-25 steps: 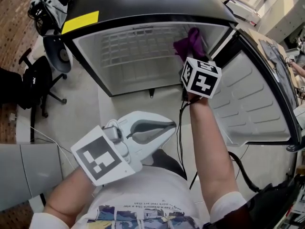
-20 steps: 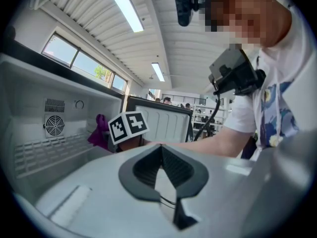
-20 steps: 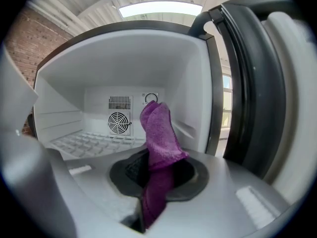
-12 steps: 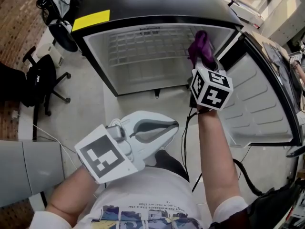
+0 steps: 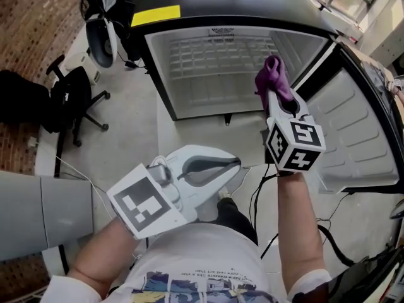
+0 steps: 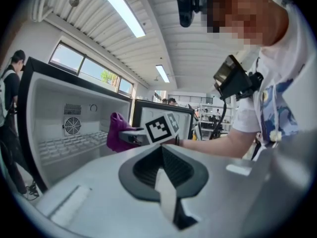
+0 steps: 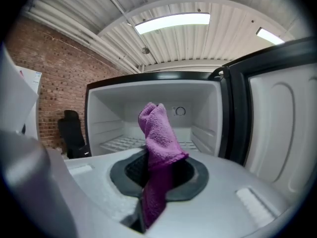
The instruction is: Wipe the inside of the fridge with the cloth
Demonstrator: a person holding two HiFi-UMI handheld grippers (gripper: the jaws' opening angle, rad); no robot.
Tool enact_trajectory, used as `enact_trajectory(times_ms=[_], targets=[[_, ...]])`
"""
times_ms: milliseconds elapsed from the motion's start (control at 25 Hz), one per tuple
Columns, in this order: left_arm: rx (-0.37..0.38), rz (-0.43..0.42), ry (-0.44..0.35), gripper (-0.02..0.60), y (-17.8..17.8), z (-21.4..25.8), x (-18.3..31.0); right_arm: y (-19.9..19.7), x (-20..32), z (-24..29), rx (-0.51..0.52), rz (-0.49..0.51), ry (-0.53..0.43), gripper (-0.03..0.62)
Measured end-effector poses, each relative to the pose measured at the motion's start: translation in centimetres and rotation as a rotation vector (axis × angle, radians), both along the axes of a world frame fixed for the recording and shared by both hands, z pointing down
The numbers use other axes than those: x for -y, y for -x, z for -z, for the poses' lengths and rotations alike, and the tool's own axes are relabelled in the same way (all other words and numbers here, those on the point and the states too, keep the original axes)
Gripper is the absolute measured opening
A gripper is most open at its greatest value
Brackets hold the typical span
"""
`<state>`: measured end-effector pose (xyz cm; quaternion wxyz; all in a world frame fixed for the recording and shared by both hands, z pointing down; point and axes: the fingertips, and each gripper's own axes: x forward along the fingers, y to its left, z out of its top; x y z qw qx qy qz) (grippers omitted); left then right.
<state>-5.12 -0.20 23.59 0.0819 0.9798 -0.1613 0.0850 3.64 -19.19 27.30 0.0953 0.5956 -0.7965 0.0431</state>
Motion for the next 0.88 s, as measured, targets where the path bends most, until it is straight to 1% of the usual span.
enact_trajectory(times_ms=[200,440,640,880], targets=[[0.009,0.026,0.008,0.005,1.5,-1.1,-1.2,2.8,-3.2,-2.2,-0.003,0.096,0.027,0.055],[0.024,0.055,0.020,0.005,3.3,-2.7,-2.4,6.2,-5.6,-6.5,0.006,0.205,0.076,0.055],[0.039,0.109,0.045,0.006,4.5,-4.4,-2.2,9.6,-6.0,-10.0,0.015,0.299,0.112,0.055],[0.055,0.157,0.068,0.005,4.9,-5.4,-1.6,14.4,-5.5,-13.4,-0.009,0.473,0.130,0.055]])
